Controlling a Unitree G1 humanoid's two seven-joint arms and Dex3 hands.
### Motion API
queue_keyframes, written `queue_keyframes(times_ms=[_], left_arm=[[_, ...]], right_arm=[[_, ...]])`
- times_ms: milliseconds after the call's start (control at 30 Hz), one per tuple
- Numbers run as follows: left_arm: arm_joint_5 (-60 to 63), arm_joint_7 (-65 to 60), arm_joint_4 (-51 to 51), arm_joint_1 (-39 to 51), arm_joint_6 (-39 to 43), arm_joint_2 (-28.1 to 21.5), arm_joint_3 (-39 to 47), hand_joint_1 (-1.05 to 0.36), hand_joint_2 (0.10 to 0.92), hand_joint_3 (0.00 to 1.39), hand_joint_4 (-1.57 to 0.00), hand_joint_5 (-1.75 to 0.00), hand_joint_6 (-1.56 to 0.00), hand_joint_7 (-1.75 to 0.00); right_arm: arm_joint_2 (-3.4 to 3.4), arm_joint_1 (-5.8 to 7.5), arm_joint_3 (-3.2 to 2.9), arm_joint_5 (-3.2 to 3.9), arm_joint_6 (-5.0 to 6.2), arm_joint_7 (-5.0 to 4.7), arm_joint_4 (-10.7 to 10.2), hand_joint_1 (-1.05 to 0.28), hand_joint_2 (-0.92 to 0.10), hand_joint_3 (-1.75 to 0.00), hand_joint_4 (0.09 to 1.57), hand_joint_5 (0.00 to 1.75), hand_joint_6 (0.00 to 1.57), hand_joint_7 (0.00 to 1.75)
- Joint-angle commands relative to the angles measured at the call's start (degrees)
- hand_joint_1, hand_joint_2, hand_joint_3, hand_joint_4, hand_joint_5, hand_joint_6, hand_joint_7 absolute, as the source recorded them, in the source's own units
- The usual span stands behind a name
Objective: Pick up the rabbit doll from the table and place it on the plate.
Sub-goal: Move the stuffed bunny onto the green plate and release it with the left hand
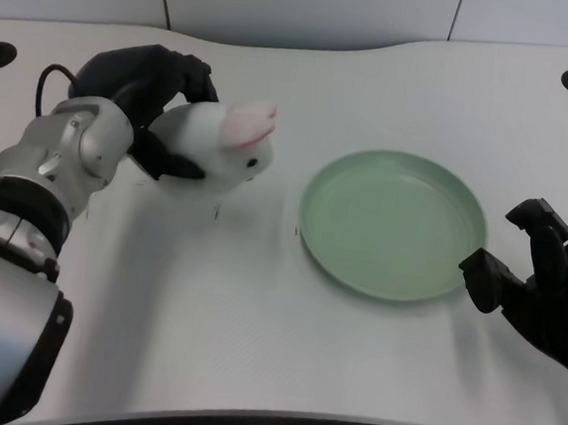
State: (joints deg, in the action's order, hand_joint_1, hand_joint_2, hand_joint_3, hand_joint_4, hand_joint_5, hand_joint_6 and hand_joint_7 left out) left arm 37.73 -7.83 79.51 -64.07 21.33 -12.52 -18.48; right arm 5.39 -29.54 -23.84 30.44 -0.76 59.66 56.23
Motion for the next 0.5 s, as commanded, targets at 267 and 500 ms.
queue_keyframes(times_ms=[267,500], left_arm=[[1.54,0.12,-0.24,-4.51,2.27,3.27,-3.46,-0.66,0.678,0.37,-0.75,-1.21,-0.86,-1.07],[2.29,-0.12,-0.19,-5.91,2.88,6.39,-5.68,-0.61,0.758,0.2,-0.74,-1.17,-0.86,-1.02]], right_arm=[[0.23,0.11,-0.39,0.66,0.33,0.4,0.07,-0.61,-0.92,-0.33,0.87,1.75,0.64,1.75],[-0.03,0.24,-0.42,0.66,0.37,0.43,-0.19,-0.61,-0.92,-0.32,0.87,1.75,0.63,1.75]])
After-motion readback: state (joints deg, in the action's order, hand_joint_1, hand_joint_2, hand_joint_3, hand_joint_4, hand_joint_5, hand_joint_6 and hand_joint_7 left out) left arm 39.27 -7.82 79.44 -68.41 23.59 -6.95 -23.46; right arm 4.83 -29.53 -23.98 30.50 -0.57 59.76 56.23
